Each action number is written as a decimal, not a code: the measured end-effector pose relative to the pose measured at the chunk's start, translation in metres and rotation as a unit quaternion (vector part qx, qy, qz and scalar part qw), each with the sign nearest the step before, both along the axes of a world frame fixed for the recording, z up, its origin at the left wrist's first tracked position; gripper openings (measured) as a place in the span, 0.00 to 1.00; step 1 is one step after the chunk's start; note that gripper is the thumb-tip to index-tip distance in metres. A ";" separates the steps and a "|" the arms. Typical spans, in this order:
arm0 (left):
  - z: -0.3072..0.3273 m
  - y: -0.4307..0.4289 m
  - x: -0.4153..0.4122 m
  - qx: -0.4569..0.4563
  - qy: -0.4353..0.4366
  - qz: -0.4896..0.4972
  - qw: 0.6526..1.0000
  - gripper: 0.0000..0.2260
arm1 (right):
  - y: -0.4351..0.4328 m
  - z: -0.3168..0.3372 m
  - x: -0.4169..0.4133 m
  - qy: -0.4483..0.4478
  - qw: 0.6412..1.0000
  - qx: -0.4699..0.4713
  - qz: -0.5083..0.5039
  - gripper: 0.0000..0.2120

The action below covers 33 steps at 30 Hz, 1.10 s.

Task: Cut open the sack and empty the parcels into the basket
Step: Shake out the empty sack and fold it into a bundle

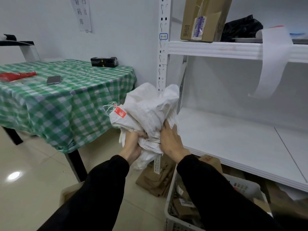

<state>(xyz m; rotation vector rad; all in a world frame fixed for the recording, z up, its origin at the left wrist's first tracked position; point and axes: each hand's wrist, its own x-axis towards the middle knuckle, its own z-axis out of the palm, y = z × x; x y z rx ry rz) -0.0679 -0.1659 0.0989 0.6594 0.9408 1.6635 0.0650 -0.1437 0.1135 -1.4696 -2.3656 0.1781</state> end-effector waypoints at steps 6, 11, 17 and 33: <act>-0.007 -0.014 -0.012 0.026 -0.015 -0.164 0.986 0.32 | 0.004 0.002 -0.010 -0.109 0.992 -0.059 0.001 0.33; -0.008 -0.012 -0.004 -0.004 0.062 -0.098 0.993 0.45 | 0.000 -0.011 -0.009 -0.142 0.986 -0.087 0.000 0.34; -0.014 -0.001 -0.003 -0.020 0.031 0.141 0.989 0.31 | -0.004 -0.016 -0.015 -0.041 0.985 -0.147 0.076 0.43; -0.012 -0.027 -0.055 -0.086 -0.017 -0.103 0.991 0.19 | 0.029 -0.012 0.023 0.539 0.696 -0.473 -0.031 0.44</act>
